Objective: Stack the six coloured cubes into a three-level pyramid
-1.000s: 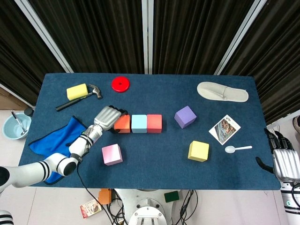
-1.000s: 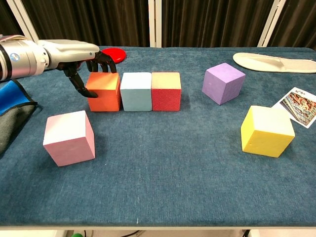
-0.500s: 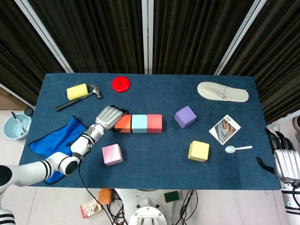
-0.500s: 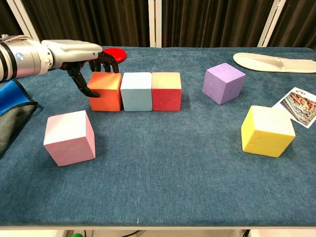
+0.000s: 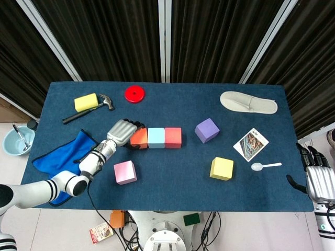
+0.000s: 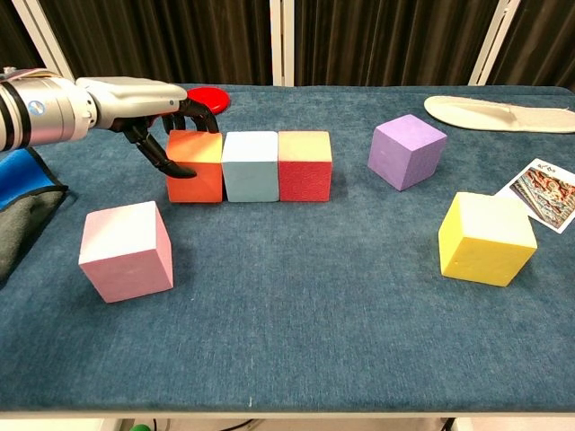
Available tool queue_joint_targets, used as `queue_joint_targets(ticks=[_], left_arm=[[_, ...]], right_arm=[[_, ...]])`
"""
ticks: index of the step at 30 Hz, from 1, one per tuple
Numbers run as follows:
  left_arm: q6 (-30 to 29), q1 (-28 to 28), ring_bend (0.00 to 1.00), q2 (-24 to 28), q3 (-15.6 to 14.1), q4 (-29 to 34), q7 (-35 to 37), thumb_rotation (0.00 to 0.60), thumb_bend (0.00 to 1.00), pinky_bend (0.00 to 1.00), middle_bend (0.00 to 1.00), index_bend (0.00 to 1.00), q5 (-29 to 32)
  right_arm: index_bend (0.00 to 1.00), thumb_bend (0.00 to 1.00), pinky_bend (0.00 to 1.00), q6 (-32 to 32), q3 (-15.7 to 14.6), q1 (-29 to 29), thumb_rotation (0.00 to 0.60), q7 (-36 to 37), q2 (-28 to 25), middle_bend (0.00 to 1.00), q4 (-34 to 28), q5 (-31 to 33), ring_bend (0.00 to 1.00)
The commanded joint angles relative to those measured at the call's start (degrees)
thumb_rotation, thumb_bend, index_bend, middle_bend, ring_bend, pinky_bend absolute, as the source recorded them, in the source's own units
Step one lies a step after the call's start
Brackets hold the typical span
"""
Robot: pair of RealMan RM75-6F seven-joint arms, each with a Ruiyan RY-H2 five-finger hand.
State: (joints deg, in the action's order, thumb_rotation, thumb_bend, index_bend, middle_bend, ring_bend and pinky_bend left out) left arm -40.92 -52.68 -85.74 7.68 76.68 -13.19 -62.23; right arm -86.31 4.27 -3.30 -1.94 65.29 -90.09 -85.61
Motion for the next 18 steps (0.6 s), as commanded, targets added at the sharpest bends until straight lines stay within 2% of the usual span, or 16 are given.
queue_joint_targets(ticks=[1, 18], left_arm=[[-0.04, -0.13, 0.3, 0.04, -0.19, -0.05, -0.61, 0.429, 0.21, 0.29, 0.21, 0.22, 0.11], [-0.05, -0.69, 0.13, 0.94, -1.41, 1.31, -4.28, 0.427, 0.21, 0.23, 0.1, 0.17, 1.92]], right_arm=[[0.05, 0.21, 0.16, -0.04, -0.04, 0.04, 0.6, 0.0, -0.03, 0.14, -0.03, -0.04, 0.08], [0.05, 0.21, 0.12, 0.1, -0.16, 0.04, 0.6, 0.57, 0.09, 0.14, 0.34, -0.15, 0.06]])
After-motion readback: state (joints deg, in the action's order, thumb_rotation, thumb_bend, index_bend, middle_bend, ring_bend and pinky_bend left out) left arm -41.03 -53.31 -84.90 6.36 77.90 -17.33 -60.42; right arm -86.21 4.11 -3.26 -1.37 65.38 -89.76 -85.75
